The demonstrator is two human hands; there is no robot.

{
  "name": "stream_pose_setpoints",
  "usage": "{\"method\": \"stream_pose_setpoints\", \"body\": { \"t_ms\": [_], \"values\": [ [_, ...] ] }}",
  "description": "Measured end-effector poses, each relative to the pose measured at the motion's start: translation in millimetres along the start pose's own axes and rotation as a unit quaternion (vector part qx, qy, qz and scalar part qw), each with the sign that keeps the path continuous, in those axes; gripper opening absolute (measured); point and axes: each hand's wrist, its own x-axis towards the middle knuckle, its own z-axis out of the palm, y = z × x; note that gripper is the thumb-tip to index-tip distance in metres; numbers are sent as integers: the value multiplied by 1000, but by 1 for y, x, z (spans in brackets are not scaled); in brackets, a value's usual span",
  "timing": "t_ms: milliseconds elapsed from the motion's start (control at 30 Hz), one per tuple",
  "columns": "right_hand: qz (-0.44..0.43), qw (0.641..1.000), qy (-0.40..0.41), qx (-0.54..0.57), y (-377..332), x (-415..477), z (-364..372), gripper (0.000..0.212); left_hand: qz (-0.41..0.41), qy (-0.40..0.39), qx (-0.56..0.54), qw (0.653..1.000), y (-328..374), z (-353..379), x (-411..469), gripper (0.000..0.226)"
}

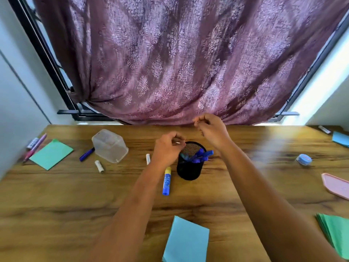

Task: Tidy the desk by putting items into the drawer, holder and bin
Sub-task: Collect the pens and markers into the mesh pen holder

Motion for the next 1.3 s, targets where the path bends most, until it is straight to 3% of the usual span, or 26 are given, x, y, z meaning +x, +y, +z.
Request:
{"method": "stream_pose_setpoints", "body": {
  "t_ms": [267, 467, 700, 1067, 1300],
  "values": [
    [-45, 994, -89, 42, -41, -34, 53, 22, -68, 51, -84, 993, -35, -52, -18, 21],
    [-36, 972, -221, -71, -45, -58, 105, 13, -106, 42, -91, 989, -57, -87, -42, 23],
    [-40, 928, -335, -156, -40, -63, 154, 11, -188, 122, -116, 968, -78, -129, -77, 18],
    [-184, 876, -363, -258, -65, -55, 260, 20, -248, 285, -108, 919, -103, -208, -132, 15],
    [-234, 834, -330, -375, -70, -40, 315, 32, -276, 299, -20, 913, -142, -245, -142, 13]
  ]
}}
